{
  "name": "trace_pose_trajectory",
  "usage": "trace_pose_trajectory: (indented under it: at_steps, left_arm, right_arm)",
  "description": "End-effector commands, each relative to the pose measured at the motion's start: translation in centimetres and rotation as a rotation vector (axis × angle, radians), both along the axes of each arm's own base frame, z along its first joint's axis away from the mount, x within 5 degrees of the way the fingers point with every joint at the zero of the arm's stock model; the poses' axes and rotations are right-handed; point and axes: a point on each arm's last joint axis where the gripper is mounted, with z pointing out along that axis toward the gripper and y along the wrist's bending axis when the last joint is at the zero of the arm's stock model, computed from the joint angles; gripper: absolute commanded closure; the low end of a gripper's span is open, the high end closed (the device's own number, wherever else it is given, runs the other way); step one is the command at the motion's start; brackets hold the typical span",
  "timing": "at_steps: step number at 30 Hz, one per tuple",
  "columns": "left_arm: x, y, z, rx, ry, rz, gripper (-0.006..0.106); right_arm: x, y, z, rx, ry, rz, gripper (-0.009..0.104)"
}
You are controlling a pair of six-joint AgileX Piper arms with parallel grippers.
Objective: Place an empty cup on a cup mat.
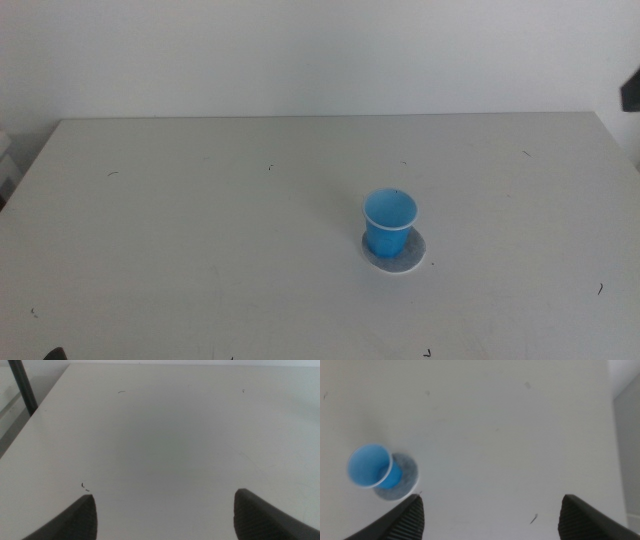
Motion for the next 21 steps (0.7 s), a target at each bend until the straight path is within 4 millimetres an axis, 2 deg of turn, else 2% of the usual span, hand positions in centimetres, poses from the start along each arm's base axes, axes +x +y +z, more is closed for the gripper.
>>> trace_pose_trajectory:
  at_steps: [1, 5, 8, 12, 16, 21]
  left_arm:
    - [0.1, 0.0, 0.8, -0.015, -0.075, 0.000, -0.005]
    - [0.1, 0.0, 0.8, -0.015, -0.075, 0.000, -0.005]
    - [0.1, 0.0, 0.8, -0.015, -0.075, 0.000, -0.005]
    - [0.1, 0.0, 0.8, -0.015, -0.075, 0.000, -0.005]
    - [0.1, 0.0, 0.8, -0.015, -0.075, 0.000, -0.005]
    - [0.1, 0.0, 0.8, -0.015, -0.075, 0.000, -0.005]
  right_arm:
    - [-3.6, -1.6, 1.3, -0.021, -0.239, -0.034, 0.017]
    - [-8.5, -2.8, -1.3, -0.031, -0.420, -0.075, 0.017]
    - [-11.6, -3.0, -3.1, -0.025, -0.583, -0.074, 0.017]
    - [-14.8, -2.9, -6.3, 0.011, -0.653, -0.071, 0.015]
    - [-15.8, -2.8, -10.1, -0.005, -0.636, -0.037, 0.009]
    - [-15.9, -2.3, -13.7, -0.042, -0.673, 0.062, 0.002]
